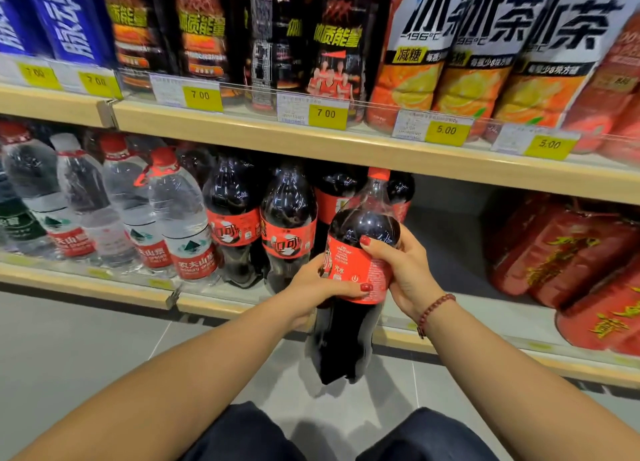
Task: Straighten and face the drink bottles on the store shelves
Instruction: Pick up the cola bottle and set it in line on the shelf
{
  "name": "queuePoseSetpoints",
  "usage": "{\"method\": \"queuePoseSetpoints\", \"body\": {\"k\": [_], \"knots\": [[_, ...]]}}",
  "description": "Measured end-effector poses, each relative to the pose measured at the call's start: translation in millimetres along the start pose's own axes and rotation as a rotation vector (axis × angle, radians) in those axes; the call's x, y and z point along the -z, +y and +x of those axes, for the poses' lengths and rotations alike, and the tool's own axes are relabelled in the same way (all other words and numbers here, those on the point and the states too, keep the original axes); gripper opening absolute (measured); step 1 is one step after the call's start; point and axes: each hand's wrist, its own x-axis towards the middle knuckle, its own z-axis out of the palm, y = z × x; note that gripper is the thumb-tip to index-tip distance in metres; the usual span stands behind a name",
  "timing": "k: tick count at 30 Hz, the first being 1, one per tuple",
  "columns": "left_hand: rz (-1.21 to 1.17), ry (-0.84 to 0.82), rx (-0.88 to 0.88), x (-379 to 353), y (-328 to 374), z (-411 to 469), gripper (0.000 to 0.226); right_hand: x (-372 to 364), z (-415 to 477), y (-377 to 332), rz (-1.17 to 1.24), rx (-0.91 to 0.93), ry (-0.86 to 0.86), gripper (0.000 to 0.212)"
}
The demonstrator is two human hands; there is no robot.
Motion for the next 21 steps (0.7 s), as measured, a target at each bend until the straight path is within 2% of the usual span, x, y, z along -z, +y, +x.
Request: {"method": "queuePoseSetpoints", "body": {"k": [3, 7, 10, 18, 21], "knots": [[0.012, 0.008, -0.007, 0, 2, 11, 0.073, 5, 12, 2, 0.003, 0.002, 0.016, 0.050], [0.015, 0.035, -0.069, 0, 12, 24, 0.070, 6, 30, 1, 0.022, -0.007, 0.097, 0.070], [-0.001, 0.114, -0.136, -2, 15, 32, 0.066, 7, 45, 0, 0.039, -0.004, 0.128, 0.076], [-0.069, 0.347, -0.247, -11, 13, 51, 0.073, 5, 84, 2, -0.073, 0.163, 0.080, 0.064], [-0.105, 0.399, -0.257, -11, 6, 57, 0.079, 4, 92, 11, -0.139, 0.209, 0.073, 0.079]]}}
